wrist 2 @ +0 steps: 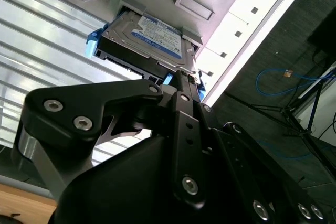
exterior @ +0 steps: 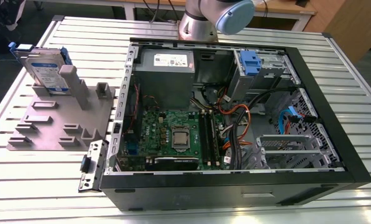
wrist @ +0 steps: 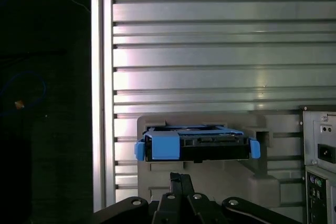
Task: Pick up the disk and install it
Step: 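Pick up the disk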
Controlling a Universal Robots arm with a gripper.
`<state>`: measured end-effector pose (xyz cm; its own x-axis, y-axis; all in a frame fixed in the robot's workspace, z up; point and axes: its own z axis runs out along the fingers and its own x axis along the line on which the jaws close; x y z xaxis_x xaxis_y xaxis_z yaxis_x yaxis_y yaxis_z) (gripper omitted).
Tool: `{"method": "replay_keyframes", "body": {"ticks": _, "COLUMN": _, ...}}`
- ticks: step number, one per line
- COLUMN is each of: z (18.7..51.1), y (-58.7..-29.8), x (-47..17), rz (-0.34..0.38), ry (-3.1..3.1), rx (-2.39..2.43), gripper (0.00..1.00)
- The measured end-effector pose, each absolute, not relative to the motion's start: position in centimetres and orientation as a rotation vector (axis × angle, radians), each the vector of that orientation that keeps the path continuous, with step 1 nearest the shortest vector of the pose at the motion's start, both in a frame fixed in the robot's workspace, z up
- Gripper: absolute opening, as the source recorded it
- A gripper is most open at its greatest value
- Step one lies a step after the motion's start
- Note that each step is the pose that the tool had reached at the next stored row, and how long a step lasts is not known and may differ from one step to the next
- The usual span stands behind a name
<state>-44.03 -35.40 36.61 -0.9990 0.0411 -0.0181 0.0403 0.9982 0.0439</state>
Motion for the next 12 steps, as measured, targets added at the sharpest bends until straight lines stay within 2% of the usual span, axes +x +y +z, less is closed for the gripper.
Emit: {"method": "replay_keyframes", "body": {"ticks": 12, "z": 36.61, "y": -35.40, "x": -44.03, "rz": 0.068, "ry": 3.122, "rx": 0.046, "gripper": 0.11}}
